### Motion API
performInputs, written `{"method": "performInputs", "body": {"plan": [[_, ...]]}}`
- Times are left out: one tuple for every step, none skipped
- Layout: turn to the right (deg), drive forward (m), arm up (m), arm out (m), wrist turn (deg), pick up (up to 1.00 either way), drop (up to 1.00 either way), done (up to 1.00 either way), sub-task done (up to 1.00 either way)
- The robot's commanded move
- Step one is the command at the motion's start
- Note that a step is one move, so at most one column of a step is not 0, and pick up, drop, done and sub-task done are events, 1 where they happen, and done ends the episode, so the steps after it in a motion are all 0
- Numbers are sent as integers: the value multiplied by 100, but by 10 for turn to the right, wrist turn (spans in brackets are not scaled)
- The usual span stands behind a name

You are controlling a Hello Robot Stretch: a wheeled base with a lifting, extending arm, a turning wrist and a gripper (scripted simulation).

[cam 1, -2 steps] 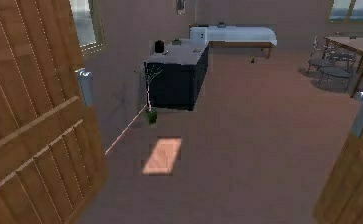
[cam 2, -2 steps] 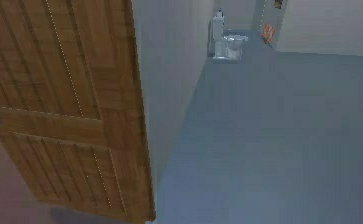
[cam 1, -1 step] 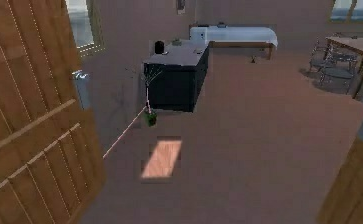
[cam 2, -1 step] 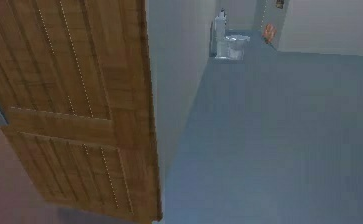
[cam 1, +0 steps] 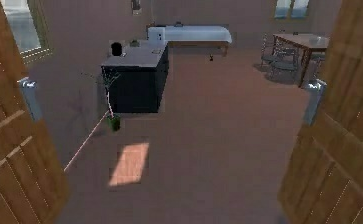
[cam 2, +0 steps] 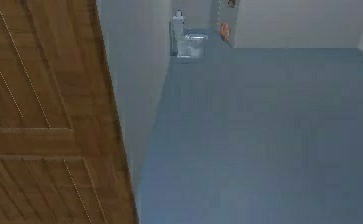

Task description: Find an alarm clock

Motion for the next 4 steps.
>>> {"method": "performInputs", "body": {"plan": [[0, 100, 0, 0, 0, 0, 0, 0, 0], [0, 100, 0, 0, 0, 0, 0, 0, 0], [60, 0, 0, 0, 0, 0, 0, 0, 0], [0, 45, 0, 0, 0, 0, 0, 0, 0]]}}
